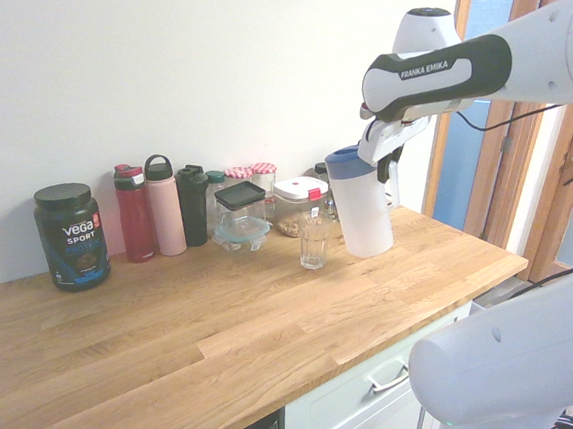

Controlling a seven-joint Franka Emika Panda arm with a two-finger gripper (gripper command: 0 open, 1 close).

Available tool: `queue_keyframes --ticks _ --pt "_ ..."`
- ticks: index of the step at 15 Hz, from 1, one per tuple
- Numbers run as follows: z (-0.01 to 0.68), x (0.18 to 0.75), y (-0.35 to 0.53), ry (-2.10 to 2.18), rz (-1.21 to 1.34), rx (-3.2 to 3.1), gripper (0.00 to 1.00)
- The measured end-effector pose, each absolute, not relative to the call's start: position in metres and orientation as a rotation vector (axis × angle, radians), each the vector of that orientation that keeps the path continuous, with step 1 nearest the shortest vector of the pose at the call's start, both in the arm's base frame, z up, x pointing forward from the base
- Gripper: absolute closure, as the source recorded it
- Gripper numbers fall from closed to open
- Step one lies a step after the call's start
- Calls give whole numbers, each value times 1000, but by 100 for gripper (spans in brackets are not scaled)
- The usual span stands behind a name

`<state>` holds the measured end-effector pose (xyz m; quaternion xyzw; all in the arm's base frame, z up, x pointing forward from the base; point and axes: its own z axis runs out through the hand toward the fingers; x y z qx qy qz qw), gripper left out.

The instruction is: Pour me some water

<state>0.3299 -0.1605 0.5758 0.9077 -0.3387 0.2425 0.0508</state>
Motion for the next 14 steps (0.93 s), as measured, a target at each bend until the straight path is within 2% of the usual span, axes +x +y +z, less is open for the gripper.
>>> queue_keyframes --ticks 7,14 --pt "572 292 -52 -1111 1162 2715 100" --pt "564 293 48 -991 1137 2845 100"
